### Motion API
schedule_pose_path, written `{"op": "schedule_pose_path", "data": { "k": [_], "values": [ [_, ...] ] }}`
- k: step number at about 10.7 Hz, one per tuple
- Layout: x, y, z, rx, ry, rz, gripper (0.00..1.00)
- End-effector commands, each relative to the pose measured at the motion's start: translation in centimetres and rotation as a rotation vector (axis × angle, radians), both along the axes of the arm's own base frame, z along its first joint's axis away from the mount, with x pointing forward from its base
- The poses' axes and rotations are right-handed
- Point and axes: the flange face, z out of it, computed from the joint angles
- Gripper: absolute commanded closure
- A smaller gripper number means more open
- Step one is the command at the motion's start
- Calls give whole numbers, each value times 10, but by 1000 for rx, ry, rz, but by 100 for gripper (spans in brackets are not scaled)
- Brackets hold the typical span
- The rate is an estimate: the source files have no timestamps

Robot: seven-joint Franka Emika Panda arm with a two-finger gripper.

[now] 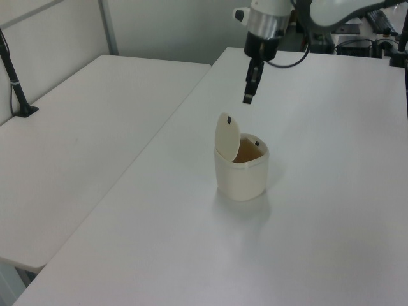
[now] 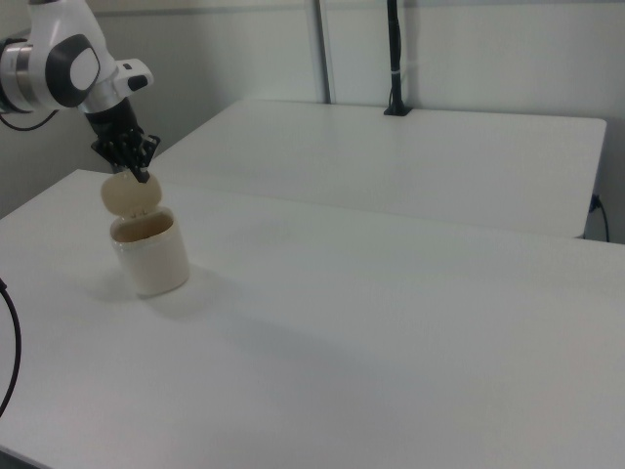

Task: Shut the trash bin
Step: 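Lower the gripper to the top edge of the raised cream lid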

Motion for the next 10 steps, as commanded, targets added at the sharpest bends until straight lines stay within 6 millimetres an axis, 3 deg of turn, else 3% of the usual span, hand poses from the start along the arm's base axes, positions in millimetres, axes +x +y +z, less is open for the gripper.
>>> {"op": "schedule_pose_path", "data": {
  "k": [1, 3, 5, 7, 10],
  "values": [
    [4, 14, 23, 49, -85, 1, 93],
    [10, 31, 35, 84, -213, 31, 93],
    [9, 53, 35, 111, -273, 64, 93],
    [11, 59, 25, 103, -262, 85, 93],
    [13, 63, 10, 29, -262, 248, 93]
  ]
}}
